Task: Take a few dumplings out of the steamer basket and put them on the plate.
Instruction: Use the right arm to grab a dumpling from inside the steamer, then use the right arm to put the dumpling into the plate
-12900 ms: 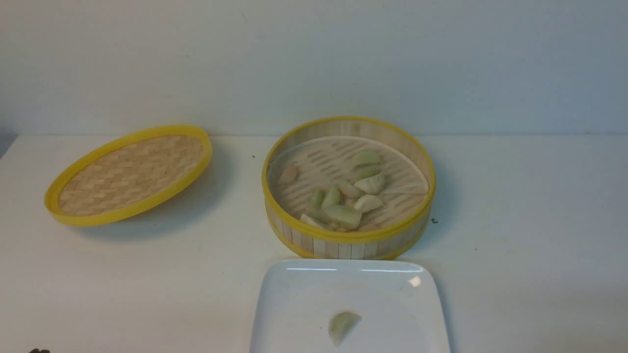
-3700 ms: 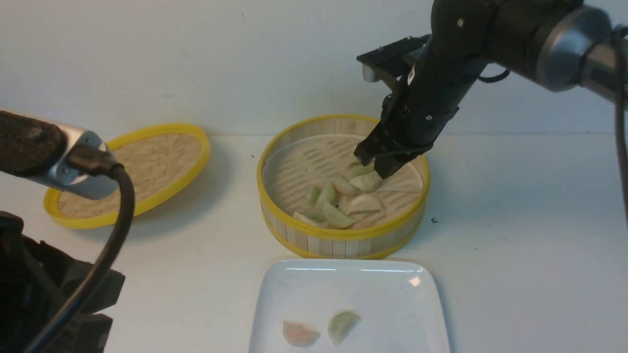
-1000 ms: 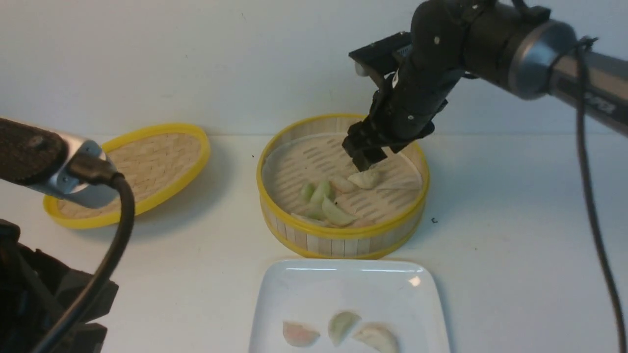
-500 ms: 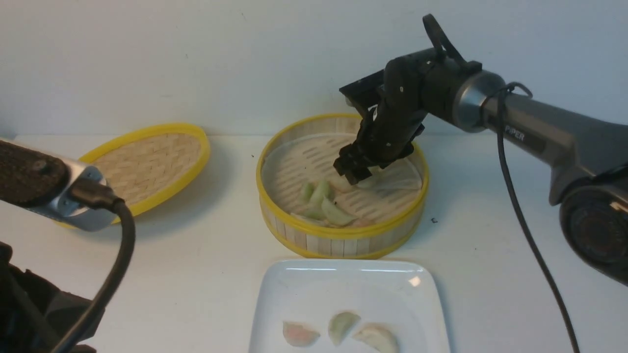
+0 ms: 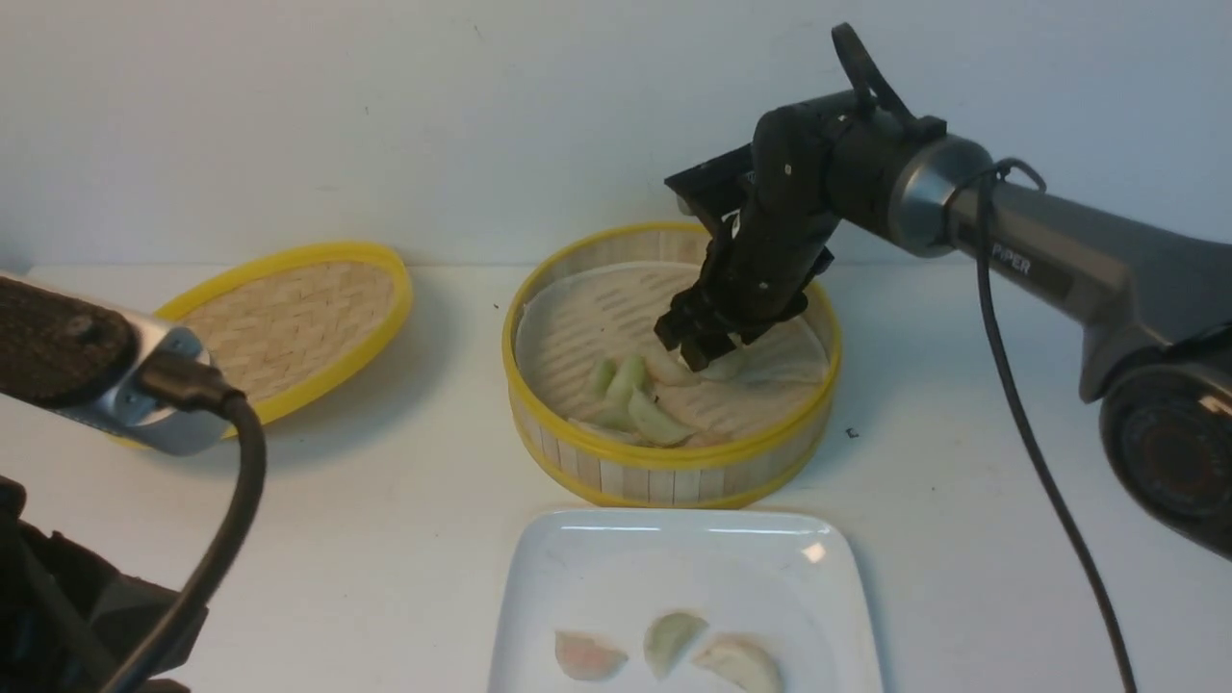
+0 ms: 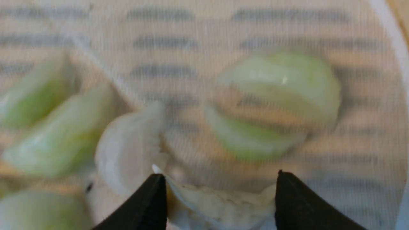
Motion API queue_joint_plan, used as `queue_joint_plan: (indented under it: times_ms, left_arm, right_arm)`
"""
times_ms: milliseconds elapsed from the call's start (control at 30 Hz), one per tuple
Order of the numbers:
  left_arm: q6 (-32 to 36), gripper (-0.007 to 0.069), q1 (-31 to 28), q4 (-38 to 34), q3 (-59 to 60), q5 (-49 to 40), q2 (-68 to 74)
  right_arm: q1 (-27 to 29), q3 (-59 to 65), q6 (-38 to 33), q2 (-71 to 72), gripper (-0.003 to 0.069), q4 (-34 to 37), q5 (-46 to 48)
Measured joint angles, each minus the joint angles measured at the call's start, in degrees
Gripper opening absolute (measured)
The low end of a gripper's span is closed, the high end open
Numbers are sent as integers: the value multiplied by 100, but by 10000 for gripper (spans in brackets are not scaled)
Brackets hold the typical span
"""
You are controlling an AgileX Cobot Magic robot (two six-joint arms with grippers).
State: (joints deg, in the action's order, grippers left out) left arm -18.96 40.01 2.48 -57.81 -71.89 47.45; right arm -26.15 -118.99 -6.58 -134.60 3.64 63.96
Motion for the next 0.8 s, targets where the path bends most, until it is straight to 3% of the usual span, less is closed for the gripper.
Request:
queue_joint_plan:
  times_ms: [467, 600, 800]
  left_arm:
    - [0, -6, 0, -68, 0, 0, 0]
    - [0, -6, 0, -68, 0, 0, 0]
    - [0, -6, 0, -68, 0, 124, 0]
  right_arm:
    - [0, 232, -11, 1470, 398, 92, 721]
    - [0, 1167, -24, 2257, 398, 225, 716]
    - [-147, 3740, -154, 3662, 398, 887, 171]
